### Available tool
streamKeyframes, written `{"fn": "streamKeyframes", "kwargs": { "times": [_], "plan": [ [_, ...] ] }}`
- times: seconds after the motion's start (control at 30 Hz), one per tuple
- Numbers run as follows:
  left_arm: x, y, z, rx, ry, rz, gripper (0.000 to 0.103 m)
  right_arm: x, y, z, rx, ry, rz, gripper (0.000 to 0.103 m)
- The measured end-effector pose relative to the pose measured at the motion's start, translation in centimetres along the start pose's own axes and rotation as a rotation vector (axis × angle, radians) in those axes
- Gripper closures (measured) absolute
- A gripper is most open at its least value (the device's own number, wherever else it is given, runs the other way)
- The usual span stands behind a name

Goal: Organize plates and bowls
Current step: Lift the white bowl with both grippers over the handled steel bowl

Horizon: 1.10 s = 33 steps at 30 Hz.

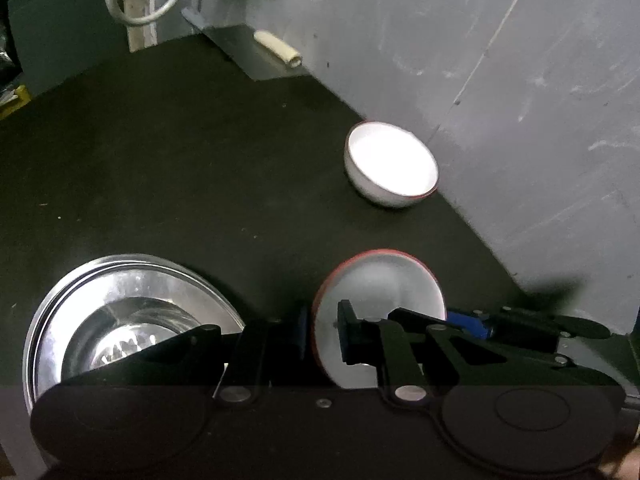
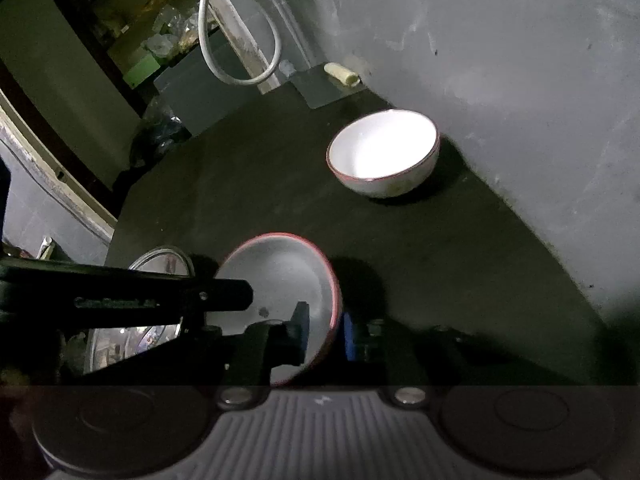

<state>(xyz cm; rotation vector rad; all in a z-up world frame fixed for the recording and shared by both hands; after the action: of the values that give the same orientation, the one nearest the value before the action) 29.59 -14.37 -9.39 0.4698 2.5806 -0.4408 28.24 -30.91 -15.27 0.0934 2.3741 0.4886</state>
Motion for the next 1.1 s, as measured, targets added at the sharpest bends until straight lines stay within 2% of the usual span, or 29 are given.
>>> {"fn": "streamKeyframes", "kwargs": {
  "times": [0.23,0.3,0.5,0.67,0.9,1.1],
  "plan": [
    [0.6,-1.0,-4.2,-0.010,-0.083,-0.023,0.087,-0.7,1.4,-2.9,-0.008,-0.059,-0.037,0.091],
    [0.9,-0.8,-5.5,-0.007,-0.110,-0.044,0.088,-0.9,2.0,-3.9,-0.020,-0.071,-0.056,0.094],
    [2.3,0.4,-9.8,0.028,-0.192,-0.127,0.089,-0.9,4.6,-6.4,-0.076,-0.077,-0.146,0.094],
    [4.1,1.7,-12.6,0.034,-0.240,-0.192,0.090,-0.4,7.2,-7.6,-0.112,-0.055,-0.237,0.093],
    [7.3,3.6,-15.1,0.056,-0.260,-0.288,0.090,1.4,10.6,-8.7,-0.156,-0.011,-0.370,0.093],
    [9.8,4.4,-16.1,0.023,-0.257,-0.330,0.089,3.8,13.0,-8.6,-0.182,0.068,-0.455,0.093]
  ]
}}
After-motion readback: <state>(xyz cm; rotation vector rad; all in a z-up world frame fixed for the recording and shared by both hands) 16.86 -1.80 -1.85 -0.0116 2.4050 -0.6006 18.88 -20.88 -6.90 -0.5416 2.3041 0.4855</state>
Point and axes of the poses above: each gripper's, at about its wrist camera, not at the fingertips, and z roughly the way its jaws point, y to its left, x to its underside, the point moved 7 cm from there along z, roughly the way its jaws point, and after that the axes turned 1 degree about y, right-handed, at the moved point
